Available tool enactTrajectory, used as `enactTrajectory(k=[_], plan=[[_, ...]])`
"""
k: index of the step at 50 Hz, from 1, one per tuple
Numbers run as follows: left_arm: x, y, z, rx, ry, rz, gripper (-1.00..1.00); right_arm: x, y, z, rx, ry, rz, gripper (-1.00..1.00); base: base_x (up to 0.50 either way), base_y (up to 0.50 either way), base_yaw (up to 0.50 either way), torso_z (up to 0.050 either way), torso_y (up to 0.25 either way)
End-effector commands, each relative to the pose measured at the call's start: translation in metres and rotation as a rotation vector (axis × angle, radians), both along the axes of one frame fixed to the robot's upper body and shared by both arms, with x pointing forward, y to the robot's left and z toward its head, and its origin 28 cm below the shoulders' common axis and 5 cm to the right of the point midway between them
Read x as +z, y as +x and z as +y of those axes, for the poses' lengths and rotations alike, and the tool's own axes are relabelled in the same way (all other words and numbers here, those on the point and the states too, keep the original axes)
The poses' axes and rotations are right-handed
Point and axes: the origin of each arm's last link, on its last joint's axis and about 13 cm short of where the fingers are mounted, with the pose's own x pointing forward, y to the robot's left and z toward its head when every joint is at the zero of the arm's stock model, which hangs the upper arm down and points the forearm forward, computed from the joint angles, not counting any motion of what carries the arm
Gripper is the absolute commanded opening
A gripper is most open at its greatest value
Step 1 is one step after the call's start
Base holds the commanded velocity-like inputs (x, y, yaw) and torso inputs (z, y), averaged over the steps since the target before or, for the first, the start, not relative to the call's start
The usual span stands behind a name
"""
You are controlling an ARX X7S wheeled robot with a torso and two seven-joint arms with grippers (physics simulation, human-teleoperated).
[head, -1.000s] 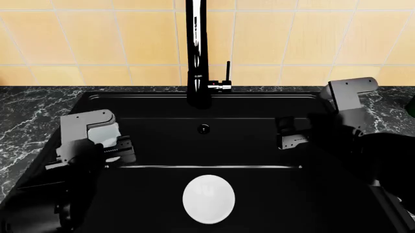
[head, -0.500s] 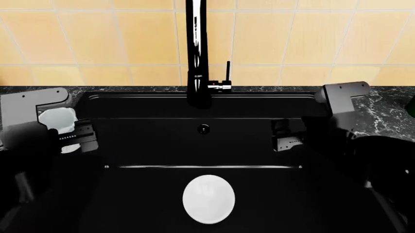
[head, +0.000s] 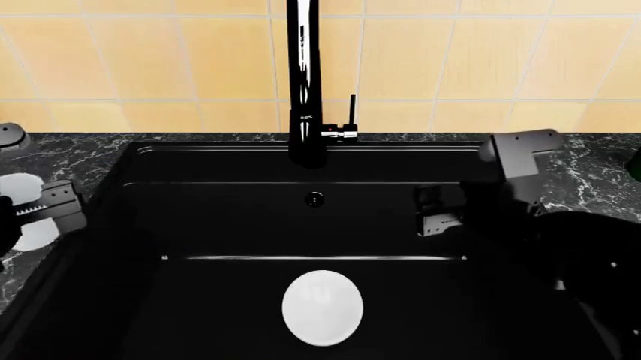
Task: Pick the cup and bowl from the sink and place them on the counter for drying.
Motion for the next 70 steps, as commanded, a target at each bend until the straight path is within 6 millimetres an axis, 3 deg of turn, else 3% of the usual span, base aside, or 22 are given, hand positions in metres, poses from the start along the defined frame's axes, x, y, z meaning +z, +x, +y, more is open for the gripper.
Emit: enactTrajectory(k=[1, 20, 33, 43, 50, 51, 70], plan=[[0.007, 0.000, 0.022, 0.112, -0.047, 0.013, -1.00, -0.005, 0.001, 0.001, 0.008, 0.002, 0.012, 1.00, 0.00, 0.00, 0.00, 0.000, 0.000], [-0.025, -0.006, 0.057, 0.292, -0.048, 0.086, -1.00, -0.013, 0.003, 0.002, 0.010, 0.008, 0.028, 1.00, 0.00, 0.00, 0.00, 0.000, 0.000], [-0.049, -0.021, 0.072, 0.378, -0.074, 0.119, -1.00, -0.017, 0.003, 0.003, 0.010, 0.007, 0.040, 1.00, 0.00, 0.00, 0.00, 0.000, 0.001], [-0.061, -0.017, 0.065, 0.355, -0.082, 0.146, -1.00, -0.017, 0.002, 0.004, 0.012, 0.007, 0.043, 1.00, 0.00, 0.00, 0.00, 0.000, 0.000], [-0.060, -0.020, 0.071, 0.365, -0.098, 0.149, -1.00, -0.021, 0.002, 0.002, 0.007, 0.013, 0.049, 1.00, 0.00, 0.00, 0.00, 0.000, 0.000], [-0.060, -0.019, 0.070, 0.364, -0.099, 0.148, 1.00, -0.021, 0.002, 0.002, 0.008, 0.013, 0.050, 1.00, 0.00, 0.00, 0.00, 0.000, 0.000], [-0.025, -0.012, 0.062, 0.312, -0.041, 0.061, 1.00, -0.023, 0.002, 0.002, 0.007, 0.015, 0.052, 1.00, 0.00, 0.00, 0.00, 0.000, 0.000]])
